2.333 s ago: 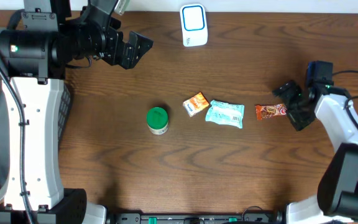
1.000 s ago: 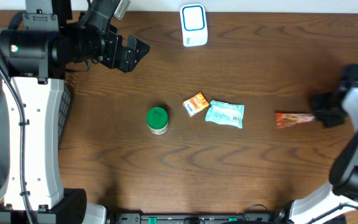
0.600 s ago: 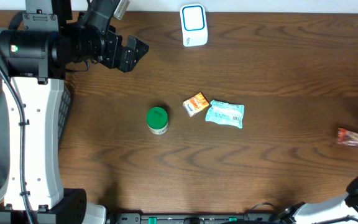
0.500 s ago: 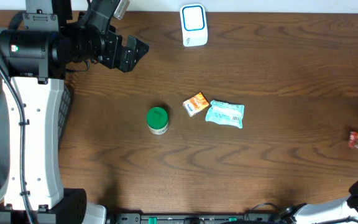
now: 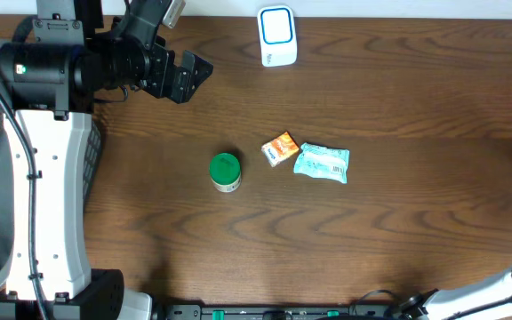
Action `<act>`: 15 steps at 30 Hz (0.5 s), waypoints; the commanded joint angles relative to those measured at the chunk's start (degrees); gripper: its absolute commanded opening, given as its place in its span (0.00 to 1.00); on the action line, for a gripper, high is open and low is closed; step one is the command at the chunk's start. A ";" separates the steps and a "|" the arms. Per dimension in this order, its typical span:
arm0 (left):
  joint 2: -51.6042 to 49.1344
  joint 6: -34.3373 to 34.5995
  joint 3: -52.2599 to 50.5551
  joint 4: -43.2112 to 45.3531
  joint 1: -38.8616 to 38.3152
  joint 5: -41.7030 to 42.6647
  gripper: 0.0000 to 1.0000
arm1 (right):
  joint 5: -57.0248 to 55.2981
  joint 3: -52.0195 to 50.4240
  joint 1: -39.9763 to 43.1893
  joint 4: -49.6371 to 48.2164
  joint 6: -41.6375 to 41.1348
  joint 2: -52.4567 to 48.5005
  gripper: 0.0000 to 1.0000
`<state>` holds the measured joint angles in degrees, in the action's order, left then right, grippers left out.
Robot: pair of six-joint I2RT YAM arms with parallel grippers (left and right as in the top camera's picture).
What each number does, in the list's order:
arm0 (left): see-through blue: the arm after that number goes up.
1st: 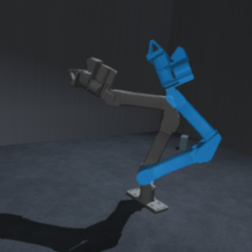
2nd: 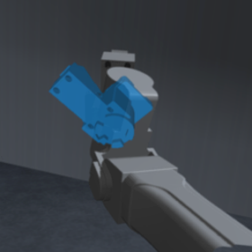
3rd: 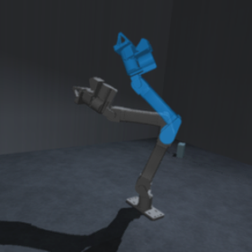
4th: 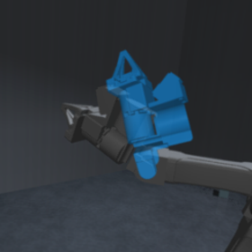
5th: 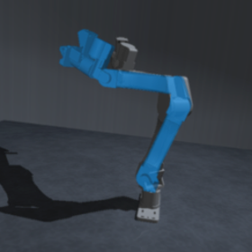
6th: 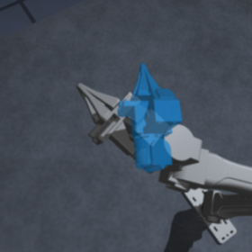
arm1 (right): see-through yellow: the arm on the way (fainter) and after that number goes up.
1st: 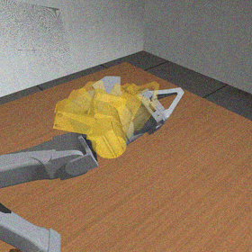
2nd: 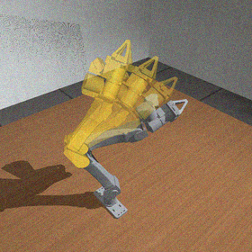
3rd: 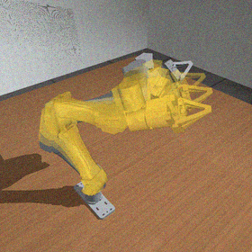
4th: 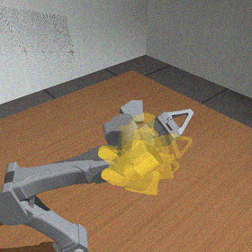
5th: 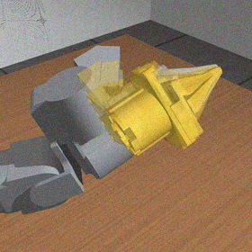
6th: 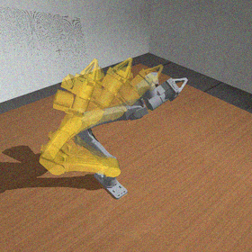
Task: Scan the item barcode
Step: 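Grasp the TOP bar with the right gripper and carry it off right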
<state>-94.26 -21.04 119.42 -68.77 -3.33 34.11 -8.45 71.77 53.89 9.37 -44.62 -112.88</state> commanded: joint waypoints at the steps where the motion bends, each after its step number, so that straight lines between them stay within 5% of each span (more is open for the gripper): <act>1: -0.20 -0.55 -0.37 -0.09 0.00 -0.33 0.98 | 0.02 0.55 -1.03 -1.60 -1.25 -2.69 0.12; 4: -0.20 -0.55 -0.37 -0.09 0.00 -0.33 0.98 | 1.18 0.55 -1.11 -2.56 -1.66 -3.34 0.25; 9: -0.20 -0.55 -0.37 -0.09 0.00 -0.31 0.98 | 6.86 1.60 -1.05 -2.38 -0.79 -1.20 0.97; 15: -0.20 -0.55 -0.37 -0.09 0.00 -0.33 0.98 | 20.68 3.78 -2.84 0.46 -1.01 8.31 0.99</act>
<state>-94.26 -21.04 119.42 -68.79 -3.33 34.11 3.53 72.27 52.75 9.67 -45.58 -111.81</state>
